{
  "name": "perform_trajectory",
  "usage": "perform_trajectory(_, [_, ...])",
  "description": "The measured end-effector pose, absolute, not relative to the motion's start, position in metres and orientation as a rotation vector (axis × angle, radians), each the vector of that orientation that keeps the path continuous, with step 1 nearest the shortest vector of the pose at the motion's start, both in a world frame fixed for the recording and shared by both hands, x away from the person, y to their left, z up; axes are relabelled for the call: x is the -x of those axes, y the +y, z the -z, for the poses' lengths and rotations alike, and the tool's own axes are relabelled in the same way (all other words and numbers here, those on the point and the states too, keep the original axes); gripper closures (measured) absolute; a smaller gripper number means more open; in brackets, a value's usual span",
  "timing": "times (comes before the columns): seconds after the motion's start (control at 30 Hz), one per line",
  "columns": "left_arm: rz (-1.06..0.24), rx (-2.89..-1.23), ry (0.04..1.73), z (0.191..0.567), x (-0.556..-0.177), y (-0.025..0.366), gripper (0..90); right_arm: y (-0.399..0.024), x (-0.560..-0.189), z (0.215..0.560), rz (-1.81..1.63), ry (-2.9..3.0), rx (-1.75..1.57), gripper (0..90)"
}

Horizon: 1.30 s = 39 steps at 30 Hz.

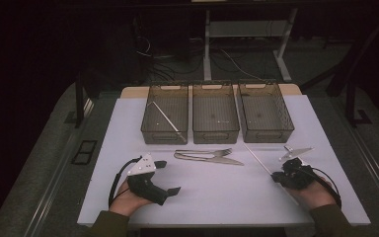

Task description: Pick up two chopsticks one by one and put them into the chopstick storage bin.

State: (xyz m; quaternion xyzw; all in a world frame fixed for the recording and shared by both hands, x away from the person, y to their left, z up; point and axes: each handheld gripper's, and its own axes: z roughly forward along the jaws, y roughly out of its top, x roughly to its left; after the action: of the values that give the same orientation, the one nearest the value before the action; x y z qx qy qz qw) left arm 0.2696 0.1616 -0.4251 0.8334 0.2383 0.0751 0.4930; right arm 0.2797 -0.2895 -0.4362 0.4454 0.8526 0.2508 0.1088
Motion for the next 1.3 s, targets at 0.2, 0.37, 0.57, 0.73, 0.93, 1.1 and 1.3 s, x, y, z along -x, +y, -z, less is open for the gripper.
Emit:
perform_trajectory(0.2, [-0.182,-2.019,0.574,0.424,-0.270,0.162,0.0,-0.292,-0.279,0.437,-0.769,2.490,-1.330,84.5])
perform_trajectory(0.37, [-0.181,-2.010,0.579,0.424,-0.270,0.163,0.0,-0.299,-0.278,0.434,-0.832,2.502,-1.345,84.5])
perform_trajectory(0.57, [-0.181,-2.011,0.579,0.424,-0.269,0.163,0.0,-0.305,-0.275,0.426,-0.904,2.481,-1.346,84.5])
perform_trajectory(0.73, [-0.181,-2.012,0.577,0.424,-0.270,0.163,0.0,-0.310,-0.275,0.415,-1.018,2.451,-1.346,84.4])
perform_trajectory(0.93, [-0.181,-2.009,0.578,0.424,-0.269,0.163,0.0,-0.309,-0.278,0.404,-1.107,2.429,-1.323,84.4])
perform_trajectory(1.1, [-0.180,-2.009,0.578,0.424,-0.270,0.163,0.0,-0.305,-0.283,0.394,-1.159,2.405,-1.300,84.4])
perform_trajectory(1.3, [-0.178,-2.006,0.579,0.424,-0.270,0.163,0.0,-0.292,-0.293,0.382,-1.204,2.400,-1.254,84.4])
